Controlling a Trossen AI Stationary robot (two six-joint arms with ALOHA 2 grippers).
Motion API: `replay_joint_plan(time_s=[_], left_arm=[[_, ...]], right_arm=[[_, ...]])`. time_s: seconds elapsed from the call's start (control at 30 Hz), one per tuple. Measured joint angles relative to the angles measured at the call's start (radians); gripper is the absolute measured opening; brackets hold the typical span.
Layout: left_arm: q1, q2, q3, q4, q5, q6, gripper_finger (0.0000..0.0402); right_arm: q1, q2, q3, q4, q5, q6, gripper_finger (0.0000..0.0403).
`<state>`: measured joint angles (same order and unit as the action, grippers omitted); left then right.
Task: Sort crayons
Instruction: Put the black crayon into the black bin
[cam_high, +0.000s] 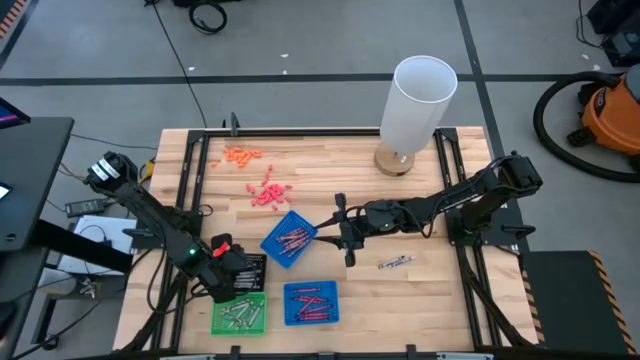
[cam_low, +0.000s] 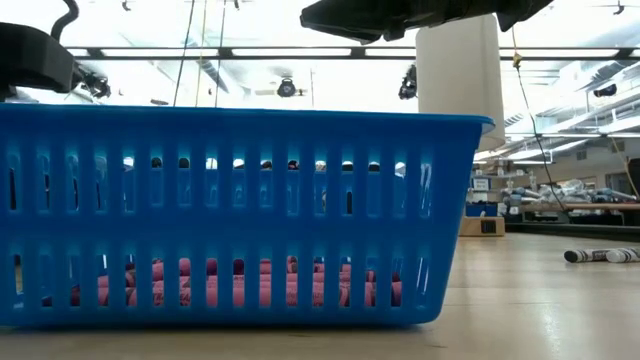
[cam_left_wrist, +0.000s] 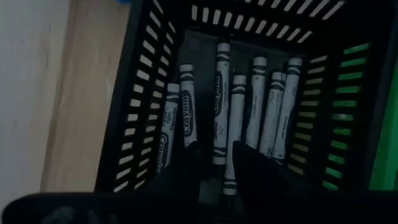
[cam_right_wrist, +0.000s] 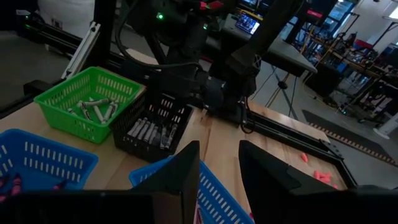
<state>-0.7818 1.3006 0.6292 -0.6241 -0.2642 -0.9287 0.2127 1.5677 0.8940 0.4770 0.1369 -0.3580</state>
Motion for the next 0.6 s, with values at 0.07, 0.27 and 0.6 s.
replay_joint_plan(time_s=[0.07,0.27,0.6], left_arm=[[0.000,0.000,0.012,-0.007,0.000,0.017,0.0105],[0.000,0.000,0.107,-0.002,-0.074,0.183,0.0105],[0.000,-0.001,0.198,0.001,-0.381,0.478,0.0105]], right_arm=[[0.000,0.000,0.000,0.000,0.000,0.000,0.0120],[-0.001,0.000,0.000,-0.005,0.022,0.001,0.0120],[-0.006,0.000,0.000,-0.111,0.027,0.066,0.0120]])
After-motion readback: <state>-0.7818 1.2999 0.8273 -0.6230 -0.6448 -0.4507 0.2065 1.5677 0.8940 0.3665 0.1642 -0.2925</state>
